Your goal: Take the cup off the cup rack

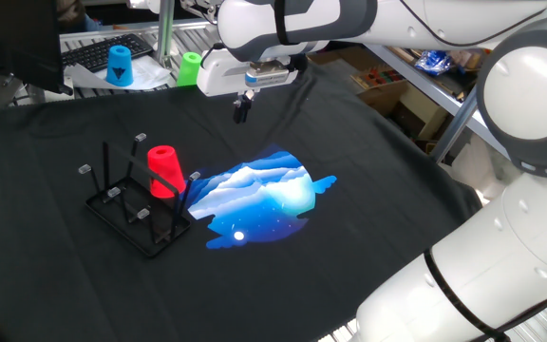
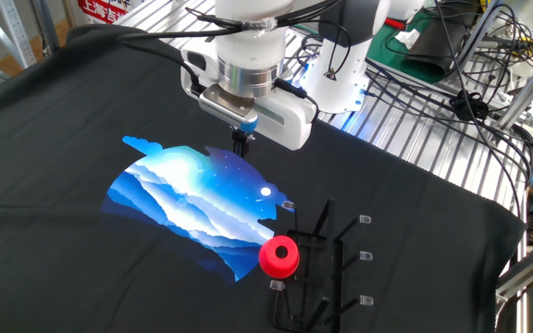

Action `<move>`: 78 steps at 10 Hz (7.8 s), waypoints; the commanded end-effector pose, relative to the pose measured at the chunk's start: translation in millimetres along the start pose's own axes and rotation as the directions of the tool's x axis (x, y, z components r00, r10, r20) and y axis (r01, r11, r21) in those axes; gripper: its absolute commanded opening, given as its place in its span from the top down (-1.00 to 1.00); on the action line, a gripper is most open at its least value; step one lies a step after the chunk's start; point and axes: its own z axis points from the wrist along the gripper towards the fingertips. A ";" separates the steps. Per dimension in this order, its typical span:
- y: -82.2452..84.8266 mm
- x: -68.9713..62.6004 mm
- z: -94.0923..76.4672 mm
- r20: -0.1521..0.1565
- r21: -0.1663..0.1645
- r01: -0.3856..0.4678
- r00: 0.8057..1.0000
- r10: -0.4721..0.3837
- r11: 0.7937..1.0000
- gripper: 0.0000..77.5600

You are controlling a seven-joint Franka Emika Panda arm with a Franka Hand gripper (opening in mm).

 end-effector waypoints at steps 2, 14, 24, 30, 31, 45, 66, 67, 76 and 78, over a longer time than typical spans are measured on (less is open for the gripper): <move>0.0 0.0 -0.1 -0.008 -0.080 -0.115 0.993 0.115 0.990 1.00; 28.2 -18.4 -6.0 -0.024 -0.089 -0.207 0.978 0.205 0.974 1.00; 50.7 -33.0 -12.5 -0.004 -0.095 -0.239 0.971 0.240 0.966 1.00; 50.7 -33.0 -12.5 -0.026 -0.130 -0.263 0.965 0.261 0.956 1.00; 50.7 -33.0 -12.5 -0.025 -0.129 -0.281 0.960 0.280 0.951 1.00; 111.5 -53.2 55.0 -0.004 -0.047 -0.379 0.925 0.379 0.924 1.00; 118.5 -64.0 68.5 -0.035 -0.026 -0.410 0.912 0.409 0.912 -1.00; 118.8 -63.8 68.6 -0.037 -0.026 -0.408 0.913 0.407 0.912 -1.00; 140.7 -70.4 93.0 -0.027 0.005 -0.425 0.905 0.425 0.905 -1.00; 140.2 -69.9 97.6 -0.025 0.007 -0.422 0.906 0.422 0.906 -1.00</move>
